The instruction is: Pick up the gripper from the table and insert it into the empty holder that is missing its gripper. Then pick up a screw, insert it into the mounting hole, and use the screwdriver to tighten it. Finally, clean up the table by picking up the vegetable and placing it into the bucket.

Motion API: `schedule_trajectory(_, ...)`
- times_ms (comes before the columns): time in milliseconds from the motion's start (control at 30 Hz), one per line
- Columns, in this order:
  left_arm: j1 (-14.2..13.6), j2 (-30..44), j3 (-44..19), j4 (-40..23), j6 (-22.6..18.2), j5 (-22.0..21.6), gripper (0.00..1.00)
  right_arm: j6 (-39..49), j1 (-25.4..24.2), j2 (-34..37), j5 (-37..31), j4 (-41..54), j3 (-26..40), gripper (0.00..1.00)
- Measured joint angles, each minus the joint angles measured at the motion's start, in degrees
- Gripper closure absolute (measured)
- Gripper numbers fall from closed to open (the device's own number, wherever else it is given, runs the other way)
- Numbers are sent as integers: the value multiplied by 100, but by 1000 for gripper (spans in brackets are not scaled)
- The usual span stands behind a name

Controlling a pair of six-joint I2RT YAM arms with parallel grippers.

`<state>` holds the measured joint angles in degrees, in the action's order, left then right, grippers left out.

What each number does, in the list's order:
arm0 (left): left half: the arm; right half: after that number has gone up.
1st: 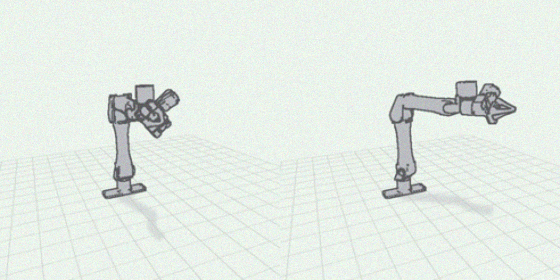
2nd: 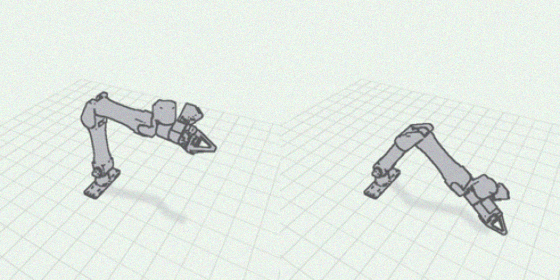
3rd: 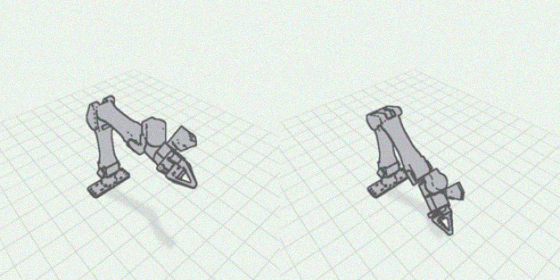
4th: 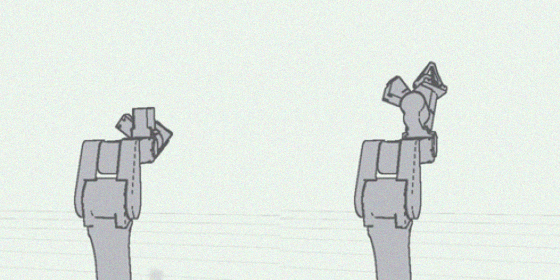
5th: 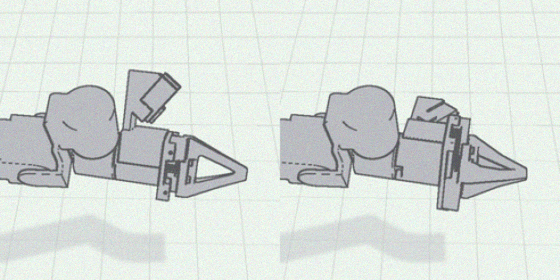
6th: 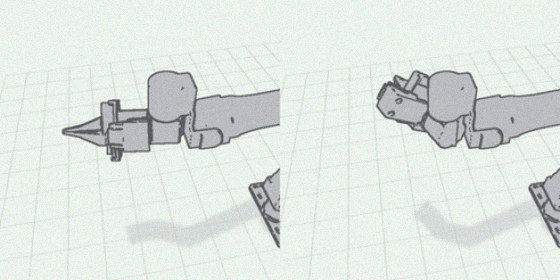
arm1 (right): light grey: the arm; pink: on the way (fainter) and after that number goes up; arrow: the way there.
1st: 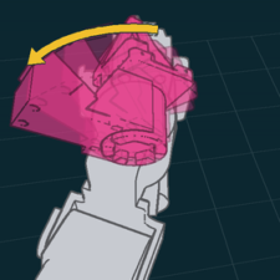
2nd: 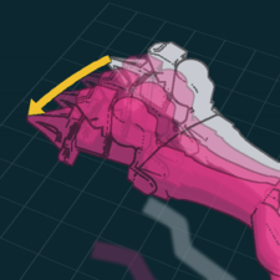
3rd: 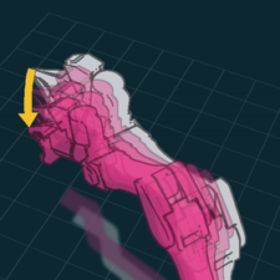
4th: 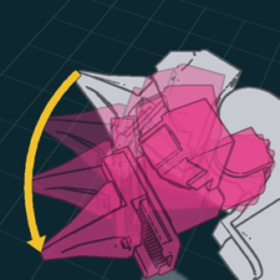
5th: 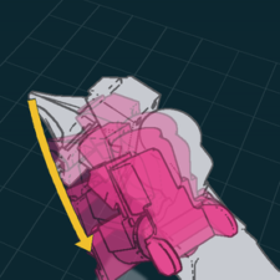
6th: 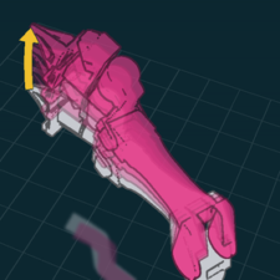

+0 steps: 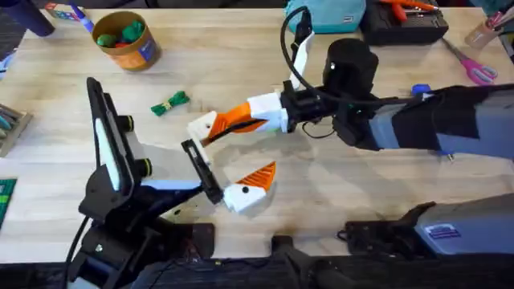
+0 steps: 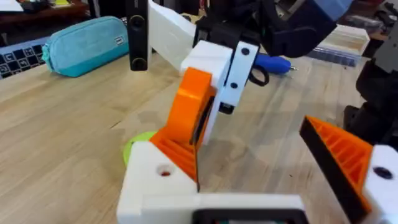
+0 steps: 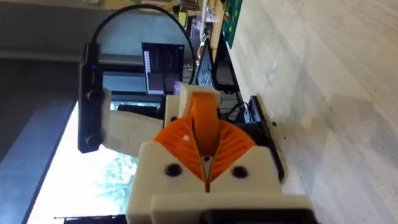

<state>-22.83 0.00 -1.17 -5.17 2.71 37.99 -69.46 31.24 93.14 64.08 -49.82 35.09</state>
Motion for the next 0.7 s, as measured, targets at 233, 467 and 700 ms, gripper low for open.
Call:
schedule_trajectory(233,28,0,0,-12,77,-21,13,238,115,-39,-385,52,2,990)
schedule_trajectory(467,28,1,0,-14,79,-21,14,396,125,-38,-388,77,27,990)
schedule_trajectory(700,28,0,0,-13,75,-29,14,412,127,-37,-389,104,55,989)
